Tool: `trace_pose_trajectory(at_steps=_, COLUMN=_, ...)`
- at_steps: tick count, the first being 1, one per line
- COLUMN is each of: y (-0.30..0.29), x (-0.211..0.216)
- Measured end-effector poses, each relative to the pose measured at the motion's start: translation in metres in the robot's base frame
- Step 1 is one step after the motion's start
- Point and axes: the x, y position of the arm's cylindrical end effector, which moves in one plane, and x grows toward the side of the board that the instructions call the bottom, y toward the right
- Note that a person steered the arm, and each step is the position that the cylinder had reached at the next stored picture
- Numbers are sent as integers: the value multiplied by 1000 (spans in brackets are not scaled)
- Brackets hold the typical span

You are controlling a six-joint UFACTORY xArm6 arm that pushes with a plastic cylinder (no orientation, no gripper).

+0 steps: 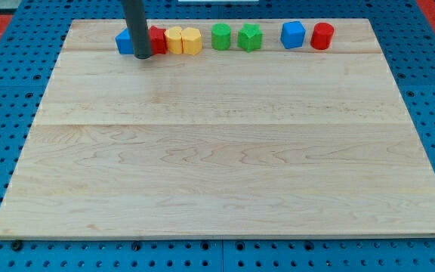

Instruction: Move your arm to the top left

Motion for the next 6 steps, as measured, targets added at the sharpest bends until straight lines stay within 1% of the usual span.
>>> trace_pose_trajectory(at_steps=1, y=0, x=4)
trace_pose_trajectory(at_steps=2, y=0, x=49)
trace_pose_trajectory(at_steps=3, y=-29, x=78)
trace_pose_trajectory(at_steps=4, y=-103, x=78)
trace_pose_trajectory(at_steps=5, y=-155, x=71)
trace_pose_trajectory(at_steps=6, y=-172, x=33)
